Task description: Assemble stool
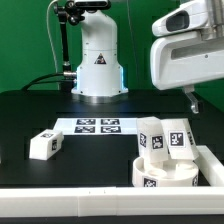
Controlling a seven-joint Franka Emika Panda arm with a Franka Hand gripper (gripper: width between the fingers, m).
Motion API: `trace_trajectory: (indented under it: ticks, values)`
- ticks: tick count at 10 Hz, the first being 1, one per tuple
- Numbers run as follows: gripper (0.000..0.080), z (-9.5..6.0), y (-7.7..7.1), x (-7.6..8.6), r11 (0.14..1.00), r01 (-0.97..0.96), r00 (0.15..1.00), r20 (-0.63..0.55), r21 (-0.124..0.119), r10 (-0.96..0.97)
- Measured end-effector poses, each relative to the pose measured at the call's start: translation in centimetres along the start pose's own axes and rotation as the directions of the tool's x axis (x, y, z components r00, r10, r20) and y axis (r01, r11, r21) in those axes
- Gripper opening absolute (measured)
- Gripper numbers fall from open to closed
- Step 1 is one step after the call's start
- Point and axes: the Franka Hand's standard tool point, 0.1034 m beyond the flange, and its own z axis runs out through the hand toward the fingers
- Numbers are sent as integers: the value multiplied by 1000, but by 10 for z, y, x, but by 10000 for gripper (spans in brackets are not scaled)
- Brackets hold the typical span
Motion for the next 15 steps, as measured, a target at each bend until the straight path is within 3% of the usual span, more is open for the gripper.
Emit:
trace_trajectory:
  ticks: [3,7,8,9,10,11,15]
  values:
    - [649,0,14,-2,936,350,937,19,-37,-349]
    - [649,-1,23,-2,837,546,838,28,-40,-546]
    - [649,-1,26,-1,800,597,802,26,-49,-597]
    - [649,1,34,-1,759,647,761,8,-77,-649]
    - [649,2,45,-4,712,697,715,12,-85,-699]
    - [649,2,51,-4,692,717,695,17,-85,-718]
    - [649,4,52,-5,697,713,700,17,-84,-714]
